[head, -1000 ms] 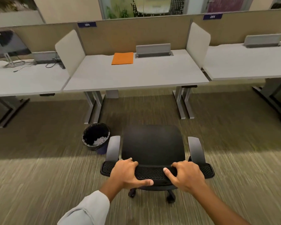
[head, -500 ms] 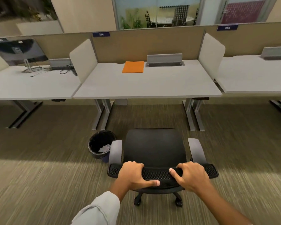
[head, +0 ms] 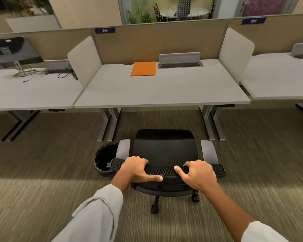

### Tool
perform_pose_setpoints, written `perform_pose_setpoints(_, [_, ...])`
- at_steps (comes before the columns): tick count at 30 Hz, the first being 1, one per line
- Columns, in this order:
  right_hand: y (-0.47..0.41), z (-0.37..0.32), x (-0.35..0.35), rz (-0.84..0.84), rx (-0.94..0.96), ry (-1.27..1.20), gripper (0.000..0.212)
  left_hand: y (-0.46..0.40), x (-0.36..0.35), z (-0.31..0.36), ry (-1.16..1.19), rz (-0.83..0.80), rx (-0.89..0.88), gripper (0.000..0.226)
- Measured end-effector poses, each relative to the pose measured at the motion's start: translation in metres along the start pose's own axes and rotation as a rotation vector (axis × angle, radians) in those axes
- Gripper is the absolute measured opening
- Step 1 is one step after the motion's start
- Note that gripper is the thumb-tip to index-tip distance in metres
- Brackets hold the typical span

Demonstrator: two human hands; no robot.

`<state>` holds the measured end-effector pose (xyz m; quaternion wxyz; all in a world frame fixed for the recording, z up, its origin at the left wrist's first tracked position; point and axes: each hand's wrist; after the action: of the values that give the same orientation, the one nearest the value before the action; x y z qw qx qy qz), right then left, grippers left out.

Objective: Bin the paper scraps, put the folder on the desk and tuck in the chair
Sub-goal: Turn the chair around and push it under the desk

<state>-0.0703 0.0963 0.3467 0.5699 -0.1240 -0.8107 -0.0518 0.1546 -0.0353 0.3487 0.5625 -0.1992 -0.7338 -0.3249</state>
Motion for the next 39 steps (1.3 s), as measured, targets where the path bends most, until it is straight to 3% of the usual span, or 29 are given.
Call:
perform_pose_setpoints(6, [-0.047, 0.001, -0.002, 0.000, -0.051, 0.037, 0.089, -0.040, 0.005, -0.025, 0.053, -0.115, -0.025, 0.121])
perform_pose_setpoints(11, [-0.089, 0.005, -0.010, 0.012, 0.004, 0.079, 0.089, -0.070, 0.003, -0.043, 0.071, -0.033, -0.021, 0.119])
perform_pose_setpoints(20, [-0.161, 0.001, -0.013, -0.060, -0.074, 0.069, 0.090, -0.137, 0.020, -0.084, 0.032, -0.088, -0.022, 0.107])
perform_pose_setpoints(23, [-0.188, 0.002, -0.013, -0.087, -0.075, 0.061, 0.090, -0.160, 0.020, -0.098, 0.037, -0.105, -0.004, 0.119])
perform_pose_setpoints(27, [-0.228, 0.005, -0.013, -0.109, -0.077, 0.049, 0.092, -0.194, 0.030, -0.115, 0.043, -0.095, 0.014, 0.110])
perform_pose_setpoints(32, [-0.268, 0.014, -0.018, -0.070, -0.049, 0.014, 0.090, -0.226, 0.033, -0.129, 0.017, -0.068, 0.030, 0.119])
perform_pose_setpoints(35, [-0.297, 0.016, -0.022, -0.048, -0.050, -0.009, 0.098, -0.250, 0.034, -0.142, -0.004, -0.033, 0.047, 0.124])
perform_pose_setpoints(39, [-0.328, 0.021, -0.024, -0.140, -0.109, -0.079, 0.112, -0.279, 0.037, -0.156, -0.006, -0.044, 0.063, 0.129])
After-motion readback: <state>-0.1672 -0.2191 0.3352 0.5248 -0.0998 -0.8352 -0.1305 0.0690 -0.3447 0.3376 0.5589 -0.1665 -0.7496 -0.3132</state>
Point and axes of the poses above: each hand's wrist, its own y-axis away from the middle knuckle, its own x-axis out of the back of the hand, z = x × y, and after that the axes turned 14 degrees about -y, right-handed
